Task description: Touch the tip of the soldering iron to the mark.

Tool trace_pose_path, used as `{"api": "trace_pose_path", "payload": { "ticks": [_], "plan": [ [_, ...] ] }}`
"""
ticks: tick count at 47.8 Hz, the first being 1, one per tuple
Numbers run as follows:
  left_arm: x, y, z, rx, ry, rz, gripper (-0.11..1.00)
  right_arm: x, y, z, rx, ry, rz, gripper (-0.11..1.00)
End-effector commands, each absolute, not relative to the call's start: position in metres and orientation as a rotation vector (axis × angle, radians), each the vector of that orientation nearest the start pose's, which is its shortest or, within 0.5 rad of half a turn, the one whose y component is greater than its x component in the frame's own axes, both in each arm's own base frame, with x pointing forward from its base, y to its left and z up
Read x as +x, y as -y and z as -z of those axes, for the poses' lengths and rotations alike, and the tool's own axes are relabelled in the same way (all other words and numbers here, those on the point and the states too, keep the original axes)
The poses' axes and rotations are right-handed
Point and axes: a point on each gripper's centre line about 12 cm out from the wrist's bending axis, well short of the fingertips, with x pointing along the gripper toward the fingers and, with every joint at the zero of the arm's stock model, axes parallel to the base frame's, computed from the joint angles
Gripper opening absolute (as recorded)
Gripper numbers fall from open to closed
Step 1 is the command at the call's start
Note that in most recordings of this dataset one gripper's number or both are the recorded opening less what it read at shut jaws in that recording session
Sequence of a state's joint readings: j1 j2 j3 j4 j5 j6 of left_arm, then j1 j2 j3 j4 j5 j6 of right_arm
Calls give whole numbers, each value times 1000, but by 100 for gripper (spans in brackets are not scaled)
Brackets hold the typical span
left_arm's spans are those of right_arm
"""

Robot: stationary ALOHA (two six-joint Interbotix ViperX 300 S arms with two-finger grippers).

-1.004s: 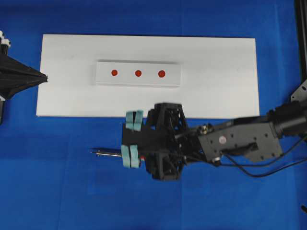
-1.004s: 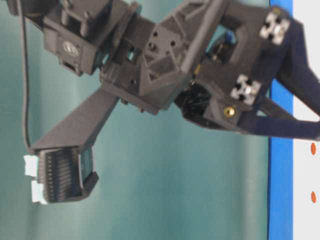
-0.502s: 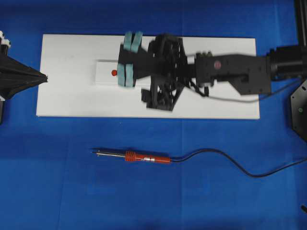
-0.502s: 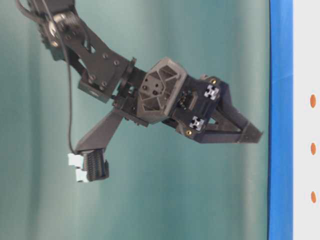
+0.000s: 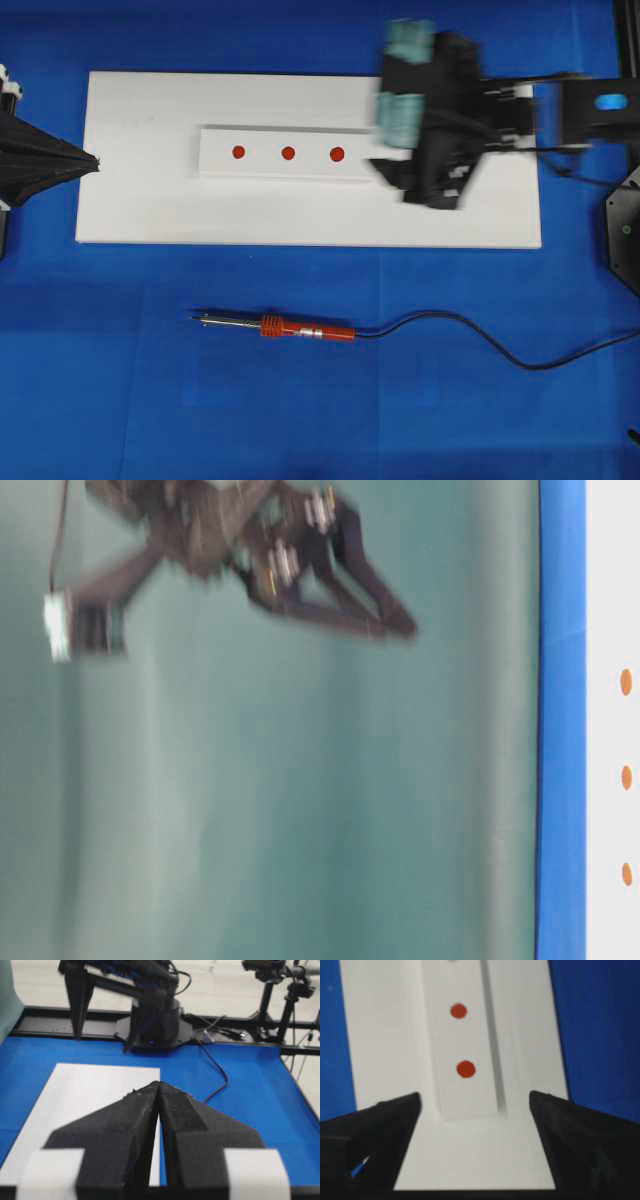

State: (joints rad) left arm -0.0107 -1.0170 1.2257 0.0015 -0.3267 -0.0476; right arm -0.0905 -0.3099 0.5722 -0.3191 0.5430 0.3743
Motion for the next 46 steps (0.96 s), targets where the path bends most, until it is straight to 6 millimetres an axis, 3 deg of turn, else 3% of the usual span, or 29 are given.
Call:
{"api": "trace_pose_path", "payload": {
  "ticks": [1,12,21,33,46],
  "plan": [
    [188,2,-294,-45,133,16,2,305,49,-286,71,-683,276,92],
    [189,2,-292,-44,122,16,2,234,43,-295,71,-523,265,90],
    [189,2,-292,-39,122,16,2,196,37,-286,89,-433,256,90],
    [189,2,-292,-45,122,16,2,176,30,-260,122,-349,221,90],
    [189,2,-291,-45,121,16,2,173,26,-243,158,-326,193,90]
  ]
}}
